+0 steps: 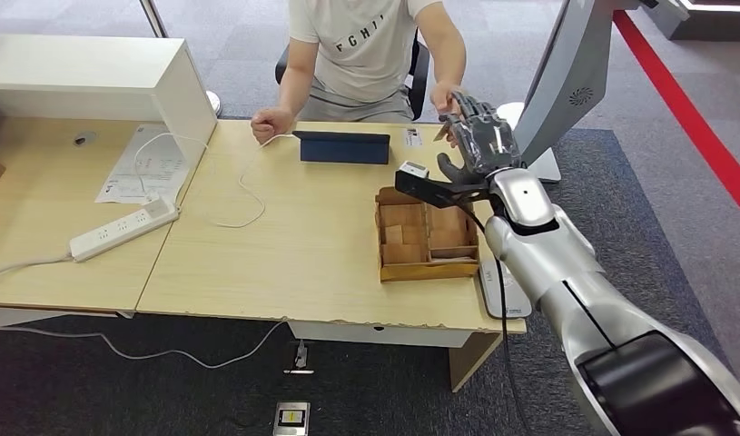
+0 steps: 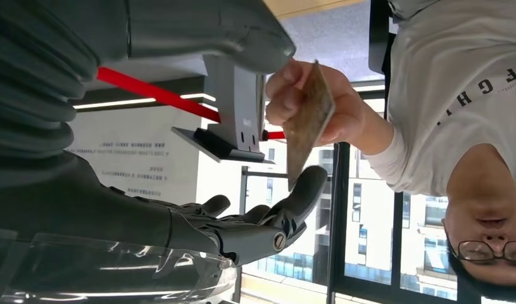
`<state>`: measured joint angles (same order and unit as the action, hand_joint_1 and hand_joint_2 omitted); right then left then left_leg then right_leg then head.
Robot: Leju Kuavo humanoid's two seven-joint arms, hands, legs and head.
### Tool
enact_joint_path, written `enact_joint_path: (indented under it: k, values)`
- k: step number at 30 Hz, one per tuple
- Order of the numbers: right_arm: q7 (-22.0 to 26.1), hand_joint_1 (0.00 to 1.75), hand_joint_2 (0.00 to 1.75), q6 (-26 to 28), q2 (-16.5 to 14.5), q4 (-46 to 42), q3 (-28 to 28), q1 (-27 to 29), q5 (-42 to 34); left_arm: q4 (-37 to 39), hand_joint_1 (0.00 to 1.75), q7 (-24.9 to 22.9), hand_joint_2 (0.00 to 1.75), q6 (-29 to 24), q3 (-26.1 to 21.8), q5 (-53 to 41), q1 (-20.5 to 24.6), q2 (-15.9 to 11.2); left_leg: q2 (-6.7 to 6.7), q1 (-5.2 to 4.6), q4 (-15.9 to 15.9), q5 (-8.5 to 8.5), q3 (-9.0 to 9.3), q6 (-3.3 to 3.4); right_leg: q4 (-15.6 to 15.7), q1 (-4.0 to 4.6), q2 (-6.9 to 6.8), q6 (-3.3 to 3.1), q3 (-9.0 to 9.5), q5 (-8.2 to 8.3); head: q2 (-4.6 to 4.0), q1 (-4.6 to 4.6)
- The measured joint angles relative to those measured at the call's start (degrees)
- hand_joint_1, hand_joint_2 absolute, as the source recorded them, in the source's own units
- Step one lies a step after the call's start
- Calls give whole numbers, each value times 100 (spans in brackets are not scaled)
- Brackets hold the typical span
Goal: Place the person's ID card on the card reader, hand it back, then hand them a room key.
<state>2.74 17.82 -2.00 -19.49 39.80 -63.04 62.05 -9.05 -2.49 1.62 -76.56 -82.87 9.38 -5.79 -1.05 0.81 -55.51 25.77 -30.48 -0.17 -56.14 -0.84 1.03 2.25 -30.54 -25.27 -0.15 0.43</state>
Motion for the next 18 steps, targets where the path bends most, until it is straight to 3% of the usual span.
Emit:
enact_joint_path:
  k: [5,9,12,18]
  values:
    - [20,0,0,8,34,40,-9,5,101,0,0,-62,0,3,0,1,-1,-1,0,0,-1,0,1,0,1,0,0,0,0,0,0,0]
    - [-26,0,0,41,273,70,-68,-7,37,0,0,-61,0,-9,-4,16,-4,-2,-3,-1,-7,0,4,0,4,-1,-1,1,-2,1,0,-2]
    - [-193,0,0,76,707,107,-210,-17,-164,0,0,-40,0,-52,-23,38,-17,-5,-16,-2,-12,1,3,2,10,-2,-12,2,1,1,0,0]
    - [-352,0,0,-155,2023,228,-674,208,-580,0,0,-188,0,-59,-62,73,-41,-65,-17,-7,-20,11,-1,16,20,-6,-15,6,10,1,0,1]
